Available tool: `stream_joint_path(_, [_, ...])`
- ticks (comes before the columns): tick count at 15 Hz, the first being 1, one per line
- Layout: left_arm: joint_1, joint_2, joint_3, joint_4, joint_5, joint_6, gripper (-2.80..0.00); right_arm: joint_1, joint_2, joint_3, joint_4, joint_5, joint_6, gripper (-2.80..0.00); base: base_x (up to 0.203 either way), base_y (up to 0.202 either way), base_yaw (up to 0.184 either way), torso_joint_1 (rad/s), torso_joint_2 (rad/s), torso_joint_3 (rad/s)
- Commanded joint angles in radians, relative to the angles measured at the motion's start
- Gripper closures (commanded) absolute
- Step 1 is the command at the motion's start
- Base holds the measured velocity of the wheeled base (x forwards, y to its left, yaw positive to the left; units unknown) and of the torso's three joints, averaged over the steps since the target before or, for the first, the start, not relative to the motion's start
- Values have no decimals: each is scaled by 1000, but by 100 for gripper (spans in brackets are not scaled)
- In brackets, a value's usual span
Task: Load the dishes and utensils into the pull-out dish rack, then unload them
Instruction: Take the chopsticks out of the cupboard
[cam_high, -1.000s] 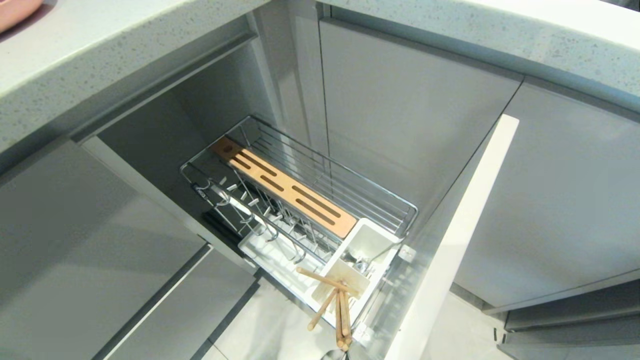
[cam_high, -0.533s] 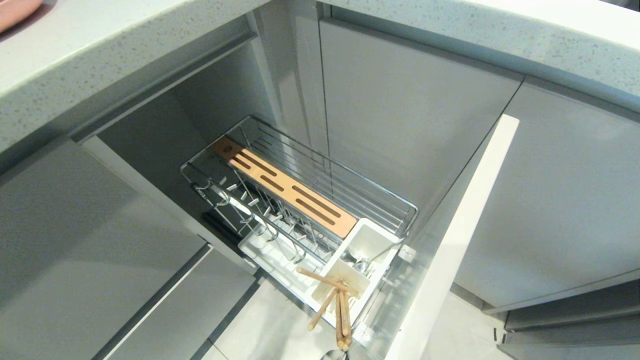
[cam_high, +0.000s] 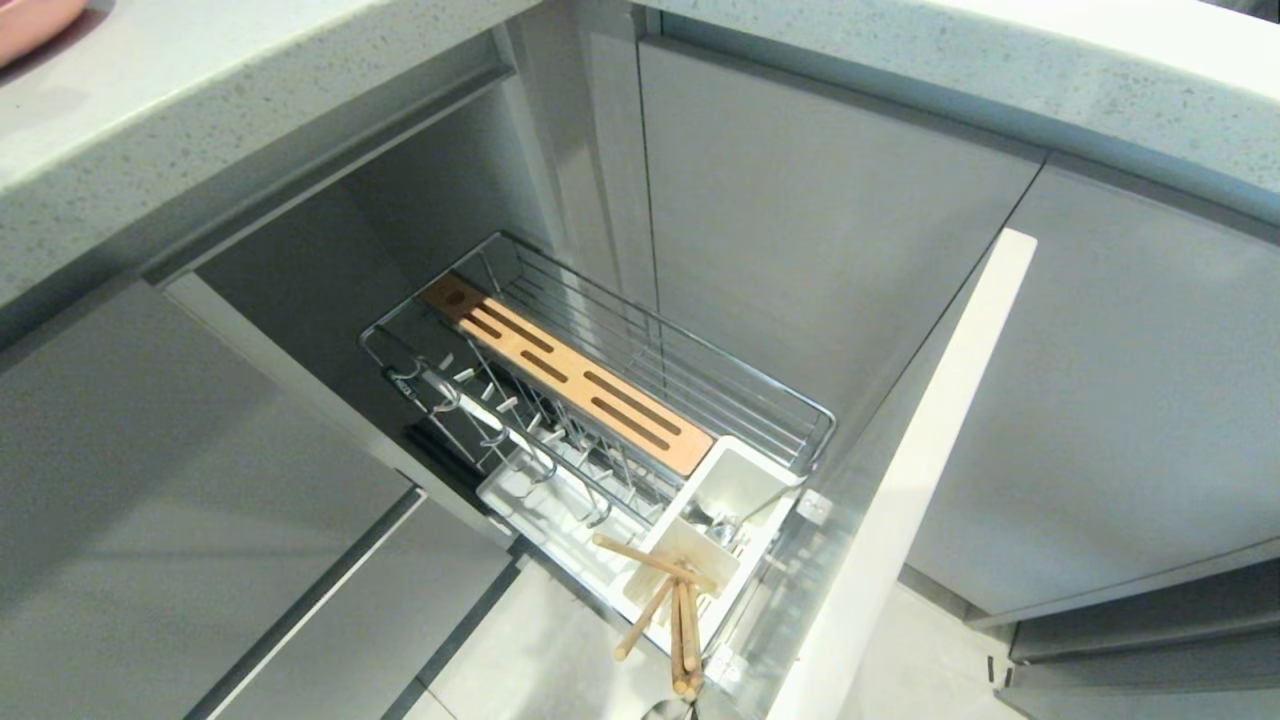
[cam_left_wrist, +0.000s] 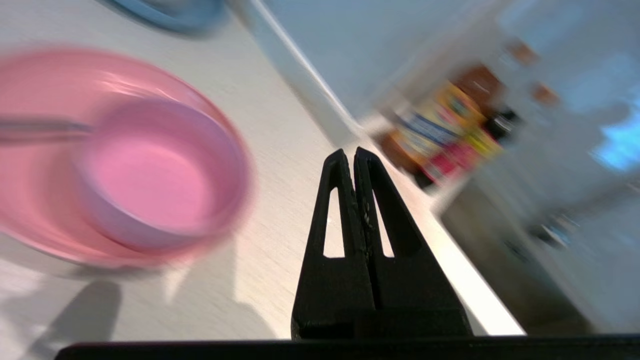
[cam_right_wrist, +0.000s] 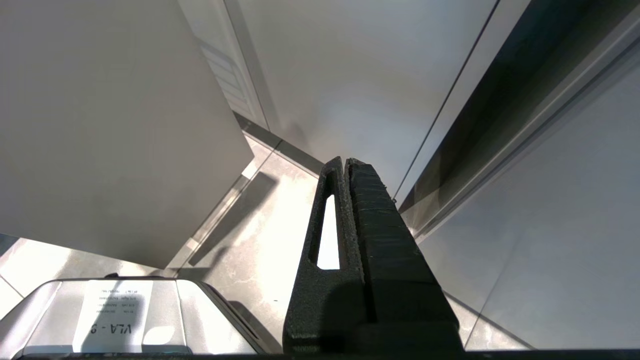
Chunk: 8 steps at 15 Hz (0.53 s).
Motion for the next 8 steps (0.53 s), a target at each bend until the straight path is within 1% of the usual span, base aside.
stream_joint_path(1, [-219, -98, 44, 8, 52, 19, 0, 1, 0, 1, 0, 0, 0, 0, 0, 0, 0, 0, 0, 0])
stream_joint_path(3, [-404, -148, 83, 20, 102, 75, 0, 1, 0, 0, 0, 0, 0, 0, 0, 0, 0, 0, 0, 0])
stream_joint_path(4, [-481, -165, 105, 29, 115, 102, 0, 0, 0, 2, 0, 0, 0, 0, 0, 0, 0, 0, 0, 0])
stream_joint_path(6, [-625, -176, 137, 67, 123, 141, 0, 0, 0, 1, 0, 0, 0, 0, 0, 0, 0, 0, 0, 0])
stream_joint_path(8, [-744, -171, 159, 130, 108, 181, 0, 0, 0, 2, 0, 0, 0, 0, 0, 0, 0, 0, 0, 0])
